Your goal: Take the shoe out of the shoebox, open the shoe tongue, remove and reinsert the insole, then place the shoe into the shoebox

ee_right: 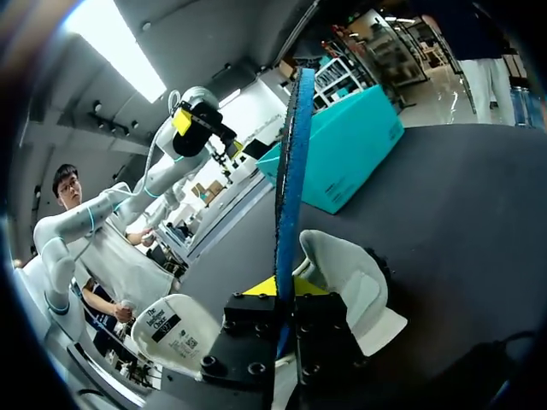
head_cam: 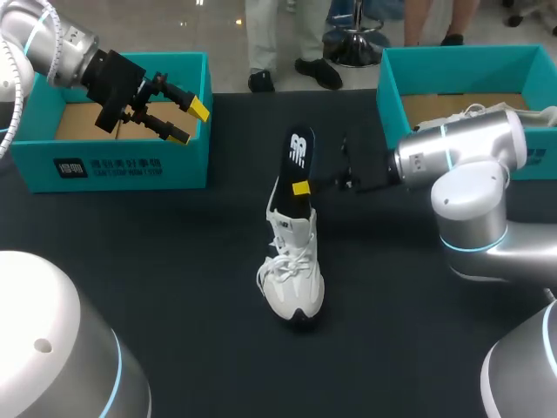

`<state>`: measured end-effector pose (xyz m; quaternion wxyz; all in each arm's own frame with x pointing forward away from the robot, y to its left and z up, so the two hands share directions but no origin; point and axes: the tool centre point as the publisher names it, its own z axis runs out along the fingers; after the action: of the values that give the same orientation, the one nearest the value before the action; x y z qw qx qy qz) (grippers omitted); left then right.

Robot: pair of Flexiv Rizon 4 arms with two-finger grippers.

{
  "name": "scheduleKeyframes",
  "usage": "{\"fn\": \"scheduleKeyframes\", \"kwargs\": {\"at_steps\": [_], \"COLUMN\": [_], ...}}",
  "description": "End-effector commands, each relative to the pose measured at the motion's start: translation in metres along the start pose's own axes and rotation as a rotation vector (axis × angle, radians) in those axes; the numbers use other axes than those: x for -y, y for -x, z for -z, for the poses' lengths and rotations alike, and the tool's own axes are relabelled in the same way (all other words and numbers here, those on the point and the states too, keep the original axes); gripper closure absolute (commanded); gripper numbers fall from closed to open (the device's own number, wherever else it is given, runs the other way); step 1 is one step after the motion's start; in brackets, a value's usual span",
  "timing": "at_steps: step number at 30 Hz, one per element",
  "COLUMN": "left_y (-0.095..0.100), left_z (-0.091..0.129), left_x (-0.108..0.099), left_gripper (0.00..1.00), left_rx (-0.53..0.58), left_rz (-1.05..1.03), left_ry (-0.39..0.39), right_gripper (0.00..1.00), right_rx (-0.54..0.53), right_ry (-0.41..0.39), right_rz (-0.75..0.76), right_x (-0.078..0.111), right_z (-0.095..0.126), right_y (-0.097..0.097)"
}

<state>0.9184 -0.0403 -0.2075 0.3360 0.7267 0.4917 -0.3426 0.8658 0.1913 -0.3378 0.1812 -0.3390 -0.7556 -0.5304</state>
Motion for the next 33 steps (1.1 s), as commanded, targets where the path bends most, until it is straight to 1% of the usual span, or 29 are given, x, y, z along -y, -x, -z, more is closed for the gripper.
{"fn": "scheduleKeyframes", "kwargs": {"at_steps": [1, 5, 10, 11, 12, 13, 15, 20, 21, 23, 27, 29, 33], "left_y": [0.0, 0.0, 0.0, 0.0, 0.0, 0.0, 0.0, 0.0, 0.0, 0.0, 0.0, 0.0, 0.0], "left_z": [0.001, 0.001, 0.001, 0.001, 0.001, 0.001, 0.001, 0.001, 0.001, 0.001, 0.001, 0.001, 0.001], "left_x": [0.001, 0.001, 0.001, 0.001, 0.001, 0.001, 0.001, 0.001, 0.001, 0.001, 0.001, 0.001, 0.001], "left_gripper": [0.0, 0.0, 0.0, 0.0, 0.0, 0.0, 0.0, 0.0, 0.0, 0.0, 0.0, 0.0, 0.0], "left_rx": [-0.003, -0.003, -0.003, -0.003, -0.003, -0.003, -0.003, -0.003, -0.003, -0.003, -0.003, -0.003, -0.003], "left_rz": [-0.001, -0.001, -0.001, -0.001, -0.001, -0.001, -0.001, -0.001, -0.001, -0.001, -0.001, -0.001, -0.001], "left_ry": [0.0, 0.0, 0.0, 0.0, 0.0, 0.0, 0.0, 0.0, 0.0, 0.0, 0.0, 0.0, 0.0], "right_gripper": [1.0, 1.0, 1.0, 0.97, 0.69, 0.58, 0.61, 0.62, 0.64, 0.71, 1.0, 1.0, 1.0], "right_rx": [-0.004, -0.015, -0.015, -0.008, -0.003, 0.002, 0.013, 0.026, 0.026, 0.028, 0.02, 0.001, -0.04], "right_ry": [-0.007, -0.017, -0.023, -0.019, -0.017, -0.015, -0.01, -0.006, -0.005, -0.004, -0.003, -0.009, -0.015], "right_rz": [-0.015, -0.033, -0.043, -0.041, -0.039, -0.033, -0.022, 0.007, 0.011, 0.018, 0.031, 0.025, 0.006], "right_x": [0.011, 0.019, 0.022, 0.022, 0.021, 0.019, 0.013, -0.002, -0.005, -0.01, -0.018, -0.018, -0.012], "right_z": [-0.007, -0.01, -0.011, -0.01, -0.008, -0.007, -0.004, 0.002, 0.003, 0.004, 0.002, 0.0, -0.007], "right_y": [-0.005, -0.01, -0.014, -0.014, -0.014, -0.014, -0.013, -0.008, -0.006, -0.002, 0.002, 0.003, 0.002]}}
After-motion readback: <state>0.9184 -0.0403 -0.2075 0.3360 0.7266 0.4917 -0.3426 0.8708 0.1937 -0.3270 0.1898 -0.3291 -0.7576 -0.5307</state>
